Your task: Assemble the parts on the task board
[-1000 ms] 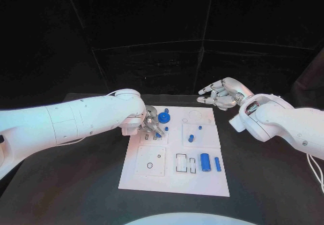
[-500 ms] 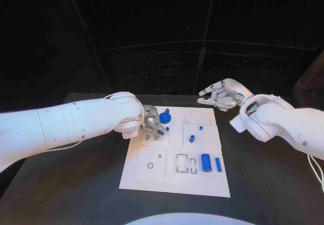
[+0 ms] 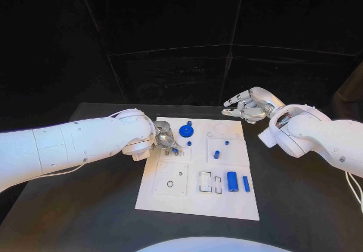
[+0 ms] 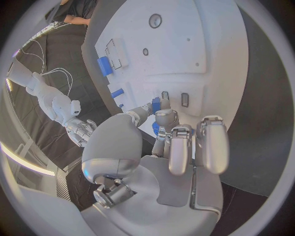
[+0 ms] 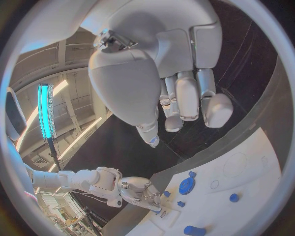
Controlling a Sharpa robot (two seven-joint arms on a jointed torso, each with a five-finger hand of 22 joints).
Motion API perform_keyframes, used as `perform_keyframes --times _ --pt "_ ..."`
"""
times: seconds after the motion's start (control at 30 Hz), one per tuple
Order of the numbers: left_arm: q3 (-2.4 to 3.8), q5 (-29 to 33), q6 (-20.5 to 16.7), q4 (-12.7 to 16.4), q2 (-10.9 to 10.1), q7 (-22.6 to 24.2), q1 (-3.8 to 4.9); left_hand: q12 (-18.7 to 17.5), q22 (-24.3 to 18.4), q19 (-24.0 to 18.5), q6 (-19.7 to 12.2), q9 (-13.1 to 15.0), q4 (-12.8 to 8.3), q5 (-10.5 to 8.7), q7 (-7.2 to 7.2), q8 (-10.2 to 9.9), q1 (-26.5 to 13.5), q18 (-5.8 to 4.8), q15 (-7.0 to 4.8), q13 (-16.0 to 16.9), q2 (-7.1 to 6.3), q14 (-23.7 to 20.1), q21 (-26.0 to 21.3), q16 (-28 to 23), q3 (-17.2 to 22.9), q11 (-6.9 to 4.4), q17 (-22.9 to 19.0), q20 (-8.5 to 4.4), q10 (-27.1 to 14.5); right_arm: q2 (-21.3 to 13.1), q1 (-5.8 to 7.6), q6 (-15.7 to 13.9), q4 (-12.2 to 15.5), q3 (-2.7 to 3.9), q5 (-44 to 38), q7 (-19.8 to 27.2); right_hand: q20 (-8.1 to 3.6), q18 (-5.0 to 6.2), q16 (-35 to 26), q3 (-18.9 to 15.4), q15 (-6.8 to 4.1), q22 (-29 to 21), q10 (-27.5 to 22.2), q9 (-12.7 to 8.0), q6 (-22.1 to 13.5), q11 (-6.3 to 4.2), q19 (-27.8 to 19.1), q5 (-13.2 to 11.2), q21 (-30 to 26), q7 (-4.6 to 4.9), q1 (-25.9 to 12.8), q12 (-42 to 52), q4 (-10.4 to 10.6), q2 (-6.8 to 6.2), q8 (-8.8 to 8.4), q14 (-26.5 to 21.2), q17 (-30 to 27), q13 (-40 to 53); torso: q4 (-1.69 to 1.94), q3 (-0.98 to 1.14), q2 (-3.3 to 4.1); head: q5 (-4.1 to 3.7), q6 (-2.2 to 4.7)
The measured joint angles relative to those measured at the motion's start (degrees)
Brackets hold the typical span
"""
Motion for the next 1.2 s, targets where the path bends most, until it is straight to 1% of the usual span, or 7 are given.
perform_keyframes --times 0.1,0.13,0.27,0.6,0.77,1.2 --pt "-0.06 -0.53 -0.26 -0.09 -0.1 -0.02 -0.64 0.0 0.0 0.0 0.0 0.0 0.04 0.0 0.0 0.0 -0.02 0.0 0.0 -0.05 -0.02 0.0 0.0 0.0 0.21 0.0 0.0 0.0 0.0 -0.02 0.0 0.04 -0.01 0.0 -0.02 -0.01 0.0 0.0 0.0 0.0 0.0 -0.01 0.0 0.0 0.0 0.0 0.0 0.0 0.0 0.0 0.0 0.0 0.0 0.0 0.0 0.0 0.0 0.0 0.01 0.0 0.0 0.03 -0.07" --pt "-0.07 -0.69 -0.32 -0.11 -0.12 -0.02 -0.8 0.0 0.0 0.0 0.0 0.0 -0.4 -0.01 0.0 0.0 -0.22 0.0 0.0 -0.06 -0.21 0.0 0.0 0.0 0.74 0.0 0.0 0.0 0.0 -0.03 0.0 0.04 -0.02 0.0 -0.02 -0.01 0.0 0.0 0.0 0.0 0.0 -0.09 0.0 0.0 0.0 0.0 0.0 0.0 0.0 0.0 0.0 0.0 0.0 0.0 0.0 0.0 -0.05 0.0 0.01 0.0 0.0 0.03 -0.1" --pt "-0.11 -1.42 -0.55 -0.21 -0.16 -0.04 -1.24 0.0 -0.23 0.0 0.0 0.0 -0.41 -0.02 0.0 0.0 -0.25 0.0 0.0 -0.16 -0.22 0.0 0.0 0.0 0.75 0.01 0.0 0.0 0.0 -0.06 0.0 0.08 -0.08 0.0 -0.04 -0.02 0.0 0.0 0.0 0.0 0.0 -0.11 0.0 0.0 0.0 0.0 0.0 0.0 0.0 0.0 0.0 0.0 0.0 0.0 0.0 0.0 -0.07 0.0 0.01 0.0 0.01 0.03 -0.18" --pt "-0.03 -2.7 -1.07 -0.27 -0.12 0.0 -1.46 0.0 -0.35 0.0 0.0 0.09 -0.48 -0.07 0.01 0.22 -0.23 0.0 0.0 -0.16 -0.2 0.0 0.0 0.0 0.82 0.01 0.0 0.0 -0.01 0.16 0.0 0.18 -0.28 0.0 -0.06 -0.02 0.0 0.0 0.0 -0.21 0.0 -0.1 0.0 0.0 0.0 0.0 0.0 0.0 0.0 0.0 0.0 0.0 0.21 0.0 0.0 0.0 -0.07 -0.08 -0.07 0.01 0.1 -0.35 -0.4" --pt "-0.02 -3.3 -1.27 -0.21 -0.11 0.04 -1.5 0.0 -0.35 0.0 0.0 0.08 -0.49 -0.11 0.02 0.22 -0.23 0.0 0.0 -0.16 -0.2 0.0 0.0 0.0 0.82 0.02 0.0 0.0 -0.01 0.19 -0.01 0.22 -0.3 0.0 -0.06 -0.01 0.0 0.0 0.0 -0.21 0.0 -0.1 0.0 0.0 0.0 0.0 0.0 0.0 0.0 0.0 0.0 0.0 0.21 0.0 0.0 0.0 -0.07 -0.08 -0.07 0.04 0.1 -0.41 -0.56" --pt "-0.07 -4.51 -2.69 0.56 -0.27 0.01 -1.64 0.0 -0.35 0.0 0.01 0.07 -0.55 -0.04 0.03 0.21 -0.22 0.0 0.0 -0.09 -0.18 0.0 0.0 0.0 0.85 0.03 0.0 0.0 -0.01 0.41 -0.01 0.36 -0.38 0.0 -0.08 0.01 0.0 0.0 0.0 -0.21 0.0 -0.1 0.0 0.0 0.0 0.0 0.0 0.0 0.0 0.0 0.0 0.0 0.22 0.0 0.0 0.0 -0.06 -0.08 -0.05 0.02 0.07 -0.46 -0.5"
